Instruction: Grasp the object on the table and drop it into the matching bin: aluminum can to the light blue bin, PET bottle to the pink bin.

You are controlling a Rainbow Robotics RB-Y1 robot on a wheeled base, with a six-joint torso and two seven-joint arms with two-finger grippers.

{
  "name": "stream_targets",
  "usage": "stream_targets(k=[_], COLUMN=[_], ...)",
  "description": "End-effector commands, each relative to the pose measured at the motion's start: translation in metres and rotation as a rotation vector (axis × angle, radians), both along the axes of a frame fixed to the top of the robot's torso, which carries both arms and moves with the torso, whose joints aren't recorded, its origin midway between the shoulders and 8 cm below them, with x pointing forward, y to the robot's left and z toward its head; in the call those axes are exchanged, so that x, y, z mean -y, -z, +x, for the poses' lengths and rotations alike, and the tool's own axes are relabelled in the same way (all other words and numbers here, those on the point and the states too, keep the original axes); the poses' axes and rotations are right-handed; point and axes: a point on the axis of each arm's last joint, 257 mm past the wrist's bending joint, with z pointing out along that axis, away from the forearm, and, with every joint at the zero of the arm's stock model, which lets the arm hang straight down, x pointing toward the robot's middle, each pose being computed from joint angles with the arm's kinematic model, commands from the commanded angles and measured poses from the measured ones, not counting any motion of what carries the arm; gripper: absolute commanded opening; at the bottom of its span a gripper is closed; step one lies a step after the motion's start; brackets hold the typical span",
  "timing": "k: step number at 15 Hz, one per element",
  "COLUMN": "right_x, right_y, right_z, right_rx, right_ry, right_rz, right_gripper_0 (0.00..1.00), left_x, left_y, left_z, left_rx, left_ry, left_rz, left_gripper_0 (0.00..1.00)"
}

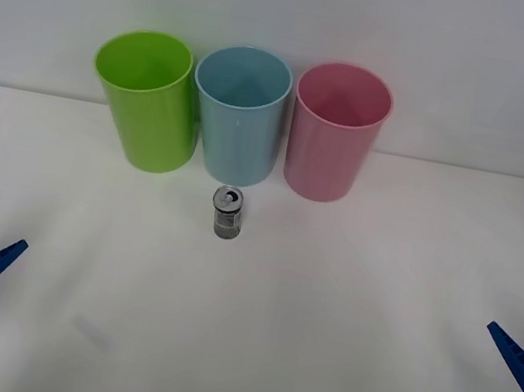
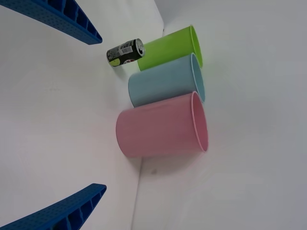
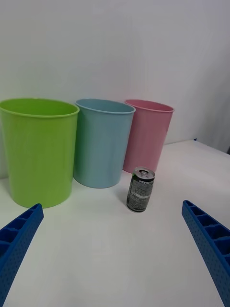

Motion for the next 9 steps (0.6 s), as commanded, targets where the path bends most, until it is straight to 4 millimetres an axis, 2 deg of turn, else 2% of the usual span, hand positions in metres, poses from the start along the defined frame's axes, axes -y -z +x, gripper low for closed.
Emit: stream_targets(k=[1,2,9], right_x=[0.0,0.002,-0.005], right_y=[0.0,0.008,0.011], right_z=[0.0,-0.002,0.0], right_rx=[0.0,-0.017,-0.025], right_ry=[0.0,0.013,0.0], right_rz=[0.0,0.01,0.006], right_gripper_0=[1.0,1.0,1.0], left_x=[0.0,0.0,0.0], left_y=[0.0,0.0,0.0], left_z=[0.0,0.0,0.0], left_rx=[0.0,0.0,0.0], left_ry=[0.0,0.0,0.0], left_rz=[0.0,0.0,0.0], left_gripper_0=[1.0,1.0,1.0])
